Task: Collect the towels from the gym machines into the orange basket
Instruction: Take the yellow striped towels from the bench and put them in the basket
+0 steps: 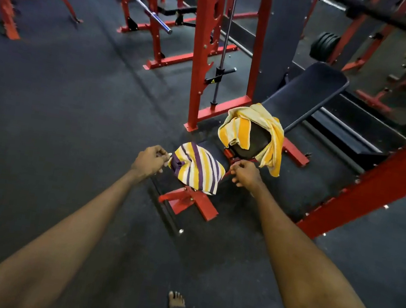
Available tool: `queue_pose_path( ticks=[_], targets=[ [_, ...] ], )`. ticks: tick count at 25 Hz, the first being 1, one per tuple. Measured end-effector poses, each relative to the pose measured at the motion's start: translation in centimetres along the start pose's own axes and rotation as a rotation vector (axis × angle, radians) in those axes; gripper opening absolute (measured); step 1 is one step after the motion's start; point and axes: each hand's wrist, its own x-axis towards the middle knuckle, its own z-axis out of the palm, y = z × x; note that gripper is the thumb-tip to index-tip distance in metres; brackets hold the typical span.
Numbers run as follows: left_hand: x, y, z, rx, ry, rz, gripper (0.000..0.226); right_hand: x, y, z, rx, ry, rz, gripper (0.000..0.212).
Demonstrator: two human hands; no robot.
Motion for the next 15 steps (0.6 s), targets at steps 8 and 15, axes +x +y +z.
queue_pose_path(
  ticks=[8, 15],
  targets=[
    [18.3, 2.3, -0.9, -0.025, -0.062, 0.001, 0.018, 16.0, -4.4, 2.8, -0.018, -0.002, 0.074, 0.019],
    [35.3, -1.6, 2.5, -0.033, -0.178, -0.079, 0.014, 30.2, -2.5, 9.3, -0.04, -0.044, 0.252, 0.016]
  ],
)
